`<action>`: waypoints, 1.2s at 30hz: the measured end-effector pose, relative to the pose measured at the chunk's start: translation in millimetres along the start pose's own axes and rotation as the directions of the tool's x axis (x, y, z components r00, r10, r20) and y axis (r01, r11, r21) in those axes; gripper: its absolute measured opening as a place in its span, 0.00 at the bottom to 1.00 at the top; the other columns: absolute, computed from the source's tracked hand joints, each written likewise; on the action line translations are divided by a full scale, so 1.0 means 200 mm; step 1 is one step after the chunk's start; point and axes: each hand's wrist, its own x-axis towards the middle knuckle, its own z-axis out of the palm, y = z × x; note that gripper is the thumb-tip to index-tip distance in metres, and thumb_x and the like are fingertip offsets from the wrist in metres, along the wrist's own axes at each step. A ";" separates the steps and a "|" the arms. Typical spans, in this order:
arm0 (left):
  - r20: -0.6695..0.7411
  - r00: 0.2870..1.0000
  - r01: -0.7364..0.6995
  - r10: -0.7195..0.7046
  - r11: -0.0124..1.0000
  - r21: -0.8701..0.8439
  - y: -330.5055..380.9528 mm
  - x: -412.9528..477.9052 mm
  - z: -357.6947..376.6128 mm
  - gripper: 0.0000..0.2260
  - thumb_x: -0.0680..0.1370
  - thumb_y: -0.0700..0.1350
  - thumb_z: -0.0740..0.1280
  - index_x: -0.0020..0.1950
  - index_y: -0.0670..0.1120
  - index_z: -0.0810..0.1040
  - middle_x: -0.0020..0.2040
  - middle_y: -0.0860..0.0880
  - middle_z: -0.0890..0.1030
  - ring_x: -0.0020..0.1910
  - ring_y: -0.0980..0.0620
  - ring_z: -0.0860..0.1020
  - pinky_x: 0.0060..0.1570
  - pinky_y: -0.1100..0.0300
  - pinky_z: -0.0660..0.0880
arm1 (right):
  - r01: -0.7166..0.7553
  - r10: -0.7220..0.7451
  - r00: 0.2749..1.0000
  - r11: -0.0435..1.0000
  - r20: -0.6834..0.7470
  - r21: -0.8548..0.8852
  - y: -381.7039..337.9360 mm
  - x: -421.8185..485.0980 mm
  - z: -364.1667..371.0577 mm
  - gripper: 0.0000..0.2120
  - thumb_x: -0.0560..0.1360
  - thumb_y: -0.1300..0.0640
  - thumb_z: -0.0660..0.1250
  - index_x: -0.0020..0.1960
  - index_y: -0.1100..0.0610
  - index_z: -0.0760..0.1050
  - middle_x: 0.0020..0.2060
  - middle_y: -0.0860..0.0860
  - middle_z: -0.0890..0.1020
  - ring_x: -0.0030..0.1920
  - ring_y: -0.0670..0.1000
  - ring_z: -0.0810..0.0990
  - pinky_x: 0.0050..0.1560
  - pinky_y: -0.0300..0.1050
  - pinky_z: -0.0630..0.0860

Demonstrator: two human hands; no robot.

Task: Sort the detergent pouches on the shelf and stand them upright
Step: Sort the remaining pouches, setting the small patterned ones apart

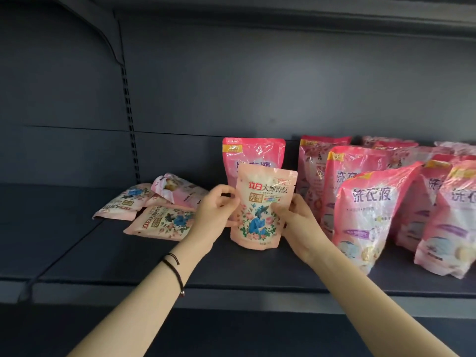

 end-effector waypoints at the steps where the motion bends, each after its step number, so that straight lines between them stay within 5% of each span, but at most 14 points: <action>1: 0.008 1.000 -0.001 0.001 1.000 0.009 -0.01 0.00 0.01 0.03 0.79 0.41 0.66 0.49 0.49 0.76 0.47 0.47 0.83 0.46 0.50 0.83 0.40 0.55 0.82 | 0.001 -0.002 1.000 1.000 -0.009 -0.024 0.00 0.00 -0.01 0.09 0.78 0.65 0.62 0.57 0.58 0.69 0.56 0.57 0.81 0.54 0.56 0.82 0.55 0.58 0.79; 9: 0.024 0.996 -0.085 0.083 0.991 0.099 -0.06 0.00 -0.01 0.03 0.80 0.40 0.64 0.47 0.47 0.73 0.48 0.48 0.83 0.47 0.53 0.82 0.38 0.59 0.81 | 0.123 -0.129 0.992 0.938 0.002 -0.323 -0.05 0.01 0.00 0.11 0.78 0.66 0.63 0.53 0.52 0.68 0.54 0.51 0.81 0.54 0.48 0.81 0.53 0.51 0.80; 13: 0.042 0.991 -0.133 0.127 0.971 0.200 -0.06 0.01 -0.03 0.02 0.79 0.43 0.64 0.50 0.49 0.73 0.49 0.51 0.82 0.47 0.57 0.81 0.37 0.64 0.79 | 0.296 -0.334 0.942 0.794 0.027 -0.531 -0.10 0.00 0.05 0.18 0.75 0.67 0.66 0.60 0.54 0.64 0.52 0.46 0.78 0.54 0.47 0.79 0.45 0.38 0.80; 16: 0.094 0.986 -0.162 0.137 0.918 0.361 -0.04 0.00 -0.10 0.03 0.79 0.48 0.65 0.51 0.55 0.72 0.47 0.56 0.81 0.45 0.61 0.80 0.38 0.66 0.74 | 0.448 -0.538 0.839 0.596 0.082 -0.666 -0.20 -0.01 0.08 0.27 0.73 0.67 0.69 0.67 0.55 0.63 0.57 0.47 0.74 0.57 0.46 0.75 0.51 0.34 0.75; 20: 0.189 0.965 -0.264 0.184 0.670 0.694 0.02 -0.02 -0.31 0.05 0.78 0.56 0.62 0.51 0.58 0.74 0.45 0.62 0.78 0.44 0.64 0.77 0.38 0.68 0.72 | 0.569 -0.667 0.621 0.023 0.411 -0.822 -0.33 -0.05 0.13 0.18 0.72 0.62 0.70 0.61 0.59 0.73 0.59 0.55 0.73 0.60 0.54 0.72 0.59 0.46 0.70; 22: 0.267 0.940 -0.335 0.214 0.422 0.842 0.05 -0.03 -0.43 0.09 0.77 0.61 0.59 0.52 0.59 0.73 0.46 0.61 0.79 0.44 0.61 0.78 0.37 0.61 0.76 | 0.617 -0.592 0.557 -0.175 0.583 -0.767 -0.36 -0.07 0.19 0.11 0.73 0.59 0.70 0.54 0.60 0.78 0.53 0.55 0.77 0.54 0.57 0.75 0.53 0.54 0.74; 26: 0.381 0.903 -0.400 0.199 0.064 0.914 0.06 -0.02 -0.62 0.14 0.76 0.63 0.56 0.51 0.57 0.74 0.47 0.58 0.78 0.46 0.53 0.77 0.39 0.57 0.75 | 0.723 -0.315 0.536 -0.308 0.783 -0.619 -0.32 -0.10 0.36 0.10 0.75 0.52 0.67 0.52 0.57 0.79 0.47 0.53 0.80 0.47 0.55 0.79 0.46 0.53 0.76; 33: 0.472 0.863 -0.468 0.179 -0.067 0.881 -0.02 0.07 -0.87 0.17 0.75 0.64 0.56 0.54 0.56 0.75 0.49 0.56 0.80 0.51 0.53 0.77 0.50 0.56 0.74 | 0.686 -0.088 0.664 -0.324 0.743 -0.652 -0.13 0.01 0.60 0.14 0.76 0.42 0.61 0.53 0.51 0.74 0.43 0.44 0.71 0.39 0.47 0.69 0.36 0.44 0.69; 36: 0.508 0.841 -0.497 0.188 -0.101 0.862 -0.05 0.14 -0.98 0.20 0.75 0.65 0.56 0.60 0.58 0.75 0.51 0.57 0.80 0.56 0.54 0.76 0.50 0.59 0.68 | 0.645 0.012 0.728 -0.350 0.685 -0.679 -0.07 0.10 0.70 0.14 0.75 0.41 0.62 0.53 0.51 0.73 0.45 0.45 0.74 0.41 0.48 0.73 0.38 0.45 0.72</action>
